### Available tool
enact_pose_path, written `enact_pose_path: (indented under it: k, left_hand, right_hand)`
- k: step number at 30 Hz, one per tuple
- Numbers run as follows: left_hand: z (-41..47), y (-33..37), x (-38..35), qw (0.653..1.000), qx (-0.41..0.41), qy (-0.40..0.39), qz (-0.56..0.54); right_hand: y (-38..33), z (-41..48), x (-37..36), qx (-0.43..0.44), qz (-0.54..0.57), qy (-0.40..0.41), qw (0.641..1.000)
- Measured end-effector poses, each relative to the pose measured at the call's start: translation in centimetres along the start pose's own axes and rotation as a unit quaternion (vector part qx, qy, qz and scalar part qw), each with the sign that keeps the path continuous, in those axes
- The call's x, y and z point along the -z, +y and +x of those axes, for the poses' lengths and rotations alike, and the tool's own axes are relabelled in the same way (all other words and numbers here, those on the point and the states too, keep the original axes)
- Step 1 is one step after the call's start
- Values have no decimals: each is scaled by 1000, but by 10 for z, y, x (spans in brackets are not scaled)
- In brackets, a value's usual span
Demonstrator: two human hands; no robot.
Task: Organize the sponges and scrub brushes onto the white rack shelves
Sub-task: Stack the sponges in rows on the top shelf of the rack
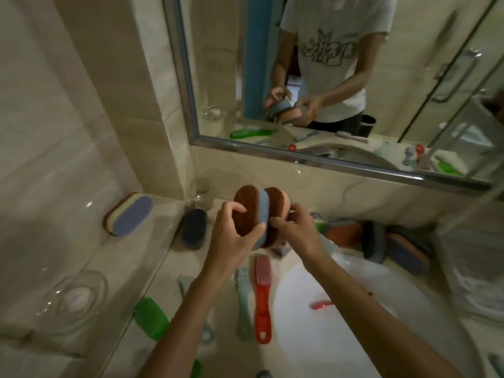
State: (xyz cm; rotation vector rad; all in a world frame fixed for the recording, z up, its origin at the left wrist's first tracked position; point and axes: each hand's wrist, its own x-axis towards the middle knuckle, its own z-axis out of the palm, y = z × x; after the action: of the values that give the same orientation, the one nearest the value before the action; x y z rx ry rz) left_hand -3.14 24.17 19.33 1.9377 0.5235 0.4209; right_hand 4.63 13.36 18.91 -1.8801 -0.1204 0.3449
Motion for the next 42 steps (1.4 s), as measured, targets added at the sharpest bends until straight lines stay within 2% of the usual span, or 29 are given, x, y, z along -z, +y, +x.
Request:
enact_pose_path:
  k: [5, 7, 10, 13, 17, 22, 24, 26, 28, 31, 33, 36, 39, 42]
  left_hand:
    - [-14, 75, -49, 999, -23, -24, -19]
    - [-23, 108, -71, 997, -33, -22, -67]
    - [-42, 155, -106, 979, -29, -49, -194]
    - [-71, 199, -146, 947, -8, -138, -291]
    - [-110, 247, -200, 904, 6, -192, -381]
    - [-145, 300, -260, 884, -2, -229, -407]
    - [-154, 320, -280, 874, -12, -252, -415]
    - [-157, 337, -298, 884, -34, -265, -385]
    - [-154, 352, -311, 908, -60, -264, -320]
    - [-137, 370, -328, 951, -160, -225, -141]
    - [-120, 376, -338, 947, -234, -220, -7]
    - [-103, 379, -346, 925, -256, -243, 138]
    - [-96, 380, -351, 907, -263, -253, 210]
    - [-93, 377, -359, 902, -259, -253, 233]
  right_hand:
    - [-17, -19, 96, 79, -10, 54, 995]
    - [-24, -32, 141, 107, 4, 90, 990]
    - [-33, -51, 209, 97, 119, 122, 981]
    - [-32, -62, 268, 67, 193, 150, 967]
    - [-28, -80, 344, 51, 212, 141, 966]
    - [-15, -98, 435, 57, 179, 22, 982]
    - [-12, -102, 467, 59, 175, 0, 983]
    - [-10, -103, 503, 59, 167, 18, 984]
    - [-13, -103, 538, 65, 130, 59, 988]
    - [-18, -97, 584, 102, 9, 148, 984]
    - [-20, -90, 607, 132, -115, 175, 969]
    - [-12, -78, 628, 139, -324, 171, 920]
    - [0, -74, 628, 130, -401, 137, 896]
    - [6, -71, 621, 155, -426, 136, 881]
